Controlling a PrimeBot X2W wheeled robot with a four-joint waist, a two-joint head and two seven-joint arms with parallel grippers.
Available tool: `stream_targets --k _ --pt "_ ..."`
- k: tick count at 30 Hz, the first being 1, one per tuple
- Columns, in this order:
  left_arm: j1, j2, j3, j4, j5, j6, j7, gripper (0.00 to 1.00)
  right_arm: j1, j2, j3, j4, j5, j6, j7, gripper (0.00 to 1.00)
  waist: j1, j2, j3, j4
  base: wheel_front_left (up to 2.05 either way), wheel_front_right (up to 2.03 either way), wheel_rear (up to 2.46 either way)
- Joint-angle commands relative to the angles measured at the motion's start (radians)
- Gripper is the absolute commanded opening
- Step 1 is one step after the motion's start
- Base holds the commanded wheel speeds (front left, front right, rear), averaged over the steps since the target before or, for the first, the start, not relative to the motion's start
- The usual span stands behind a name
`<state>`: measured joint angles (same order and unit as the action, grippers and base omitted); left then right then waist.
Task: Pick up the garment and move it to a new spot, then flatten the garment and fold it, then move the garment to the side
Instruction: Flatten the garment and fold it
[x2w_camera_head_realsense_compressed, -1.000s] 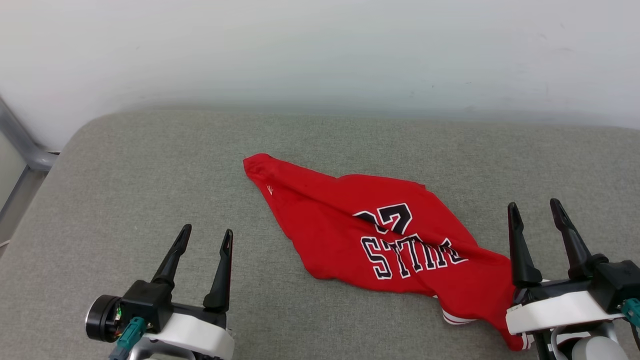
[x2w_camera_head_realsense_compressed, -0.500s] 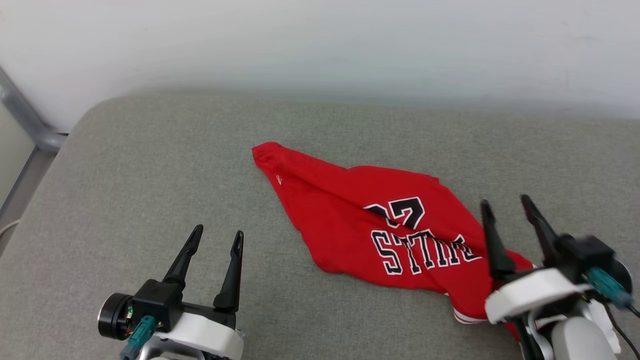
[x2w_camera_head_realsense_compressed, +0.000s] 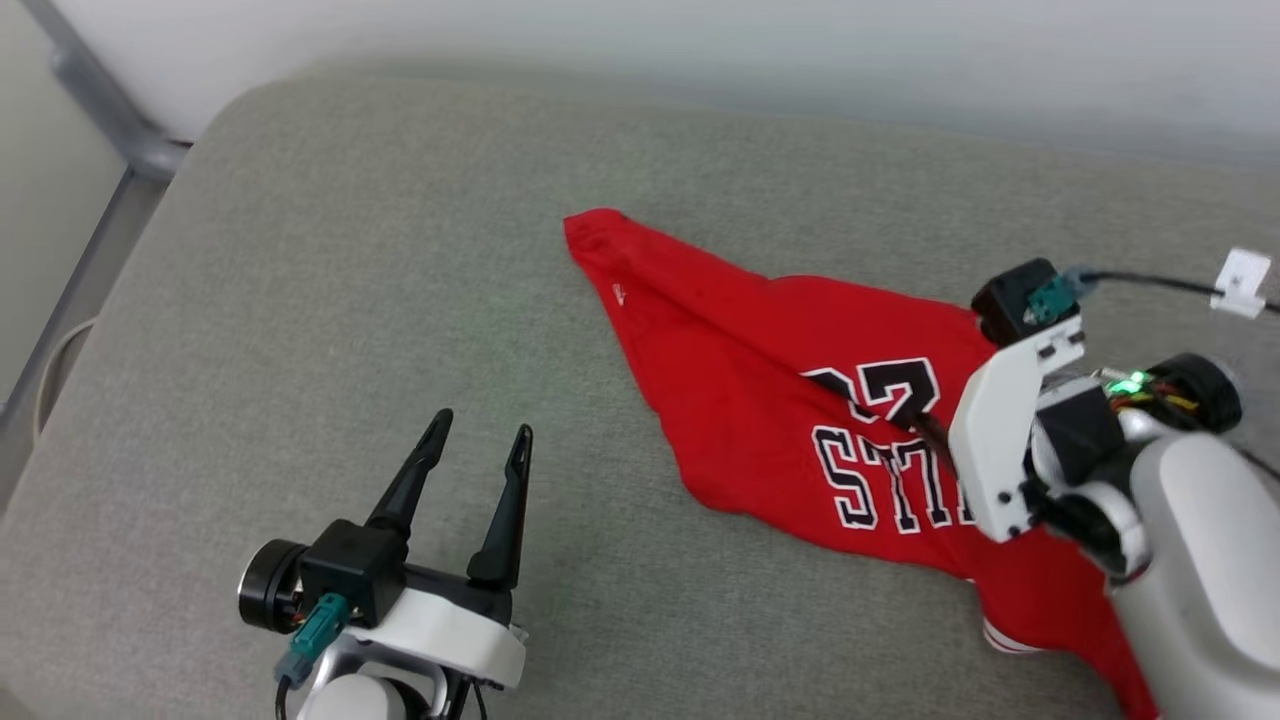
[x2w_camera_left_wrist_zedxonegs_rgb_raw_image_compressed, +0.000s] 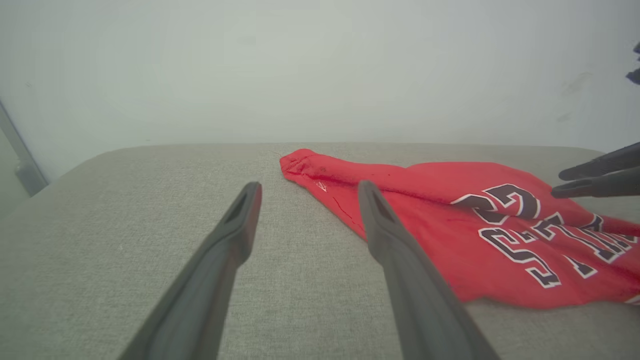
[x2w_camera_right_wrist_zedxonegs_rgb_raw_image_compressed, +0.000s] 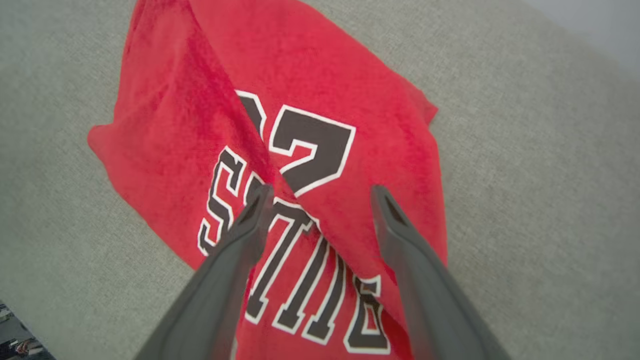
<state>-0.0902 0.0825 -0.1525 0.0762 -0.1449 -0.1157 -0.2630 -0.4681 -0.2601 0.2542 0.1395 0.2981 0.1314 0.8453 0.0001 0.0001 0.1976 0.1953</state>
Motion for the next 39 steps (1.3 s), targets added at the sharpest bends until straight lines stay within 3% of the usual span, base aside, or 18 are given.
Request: stream_targets --k 1,4,8,18,19,20,21,39 --pt "-0.016 -0.004 -0.001 0.004 0.004 -0.004 -0.003 1.00 -0.036 -0.019 -0.001 0.011 0.010 -0.001 0.044 1.00 -0.0001 -0.0001 0.036 0.037 0.00 0.00 0.00" --pt "-0.035 -0.014 -0.011 0.010 0.000 -0.008 -0.003 1.00 -0.081 -0.038 0.020 0.036 0.042 -0.001 0.154 1.00 -0.0001 -0.0001 0.065 0.073 0.00 0.00 0.00" --pt "-0.051 -0.020 -0.018 0.017 -0.004 -0.011 -0.003 1.00 -0.128 -0.071 0.049 0.085 0.036 -0.001 0.197 1.00 -0.0001 -0.0001 0.093 0.113 0.00 0.00 0.00" --pt "-0.054 -0.031 -0.023 0.033 -0.009 -0.014 -0.003 1.00 -0.148 -0.098 0.060 0.271 0.012 -0.001 0.124 1.00 -0.0001 -0.0001 0.120 0.173 0.00 0.00 0.00" --pt "-0.050 -0.031 -0.024 0.033 -0.007 -0.014 -0.003 1.00 -0.143 -0.100 0.066 0.293 0.010 -0.001 0.122 0.78 -0.0001 -0.0001 0.120 0.174 0.00 0.00 0.00" --pt "-0.048 -0.032 -0.024 0.035 -0.005 -0.014 -0.003 1.00 -0.141 -0.102 0.069 0.310 0.007 -0.001 0.117 0.25 -0.0001 -0.0001 0.120 0.175 0.00 0.00 0.00" --pt "-0.046 -0.032 -0.027 0.036 -0.003 -0.014 -0.003 1.00 -0.142 -0.104 0.071 0.322 0.005 -0.001 0.106 0.00 -0.0001 -0.0001 0.119 0.176 0.00 0.00 0.00" --pt "-0.012 -0.033 -0.013 0.048 0.007 -0.015 -0.003 1.00 -0.395 -0.080 0.038 0.370 0.023 -0.001 -0.247 0.00 -0.0001 -0.0001 -0.024 0.153 0.00 0.00 0.00"
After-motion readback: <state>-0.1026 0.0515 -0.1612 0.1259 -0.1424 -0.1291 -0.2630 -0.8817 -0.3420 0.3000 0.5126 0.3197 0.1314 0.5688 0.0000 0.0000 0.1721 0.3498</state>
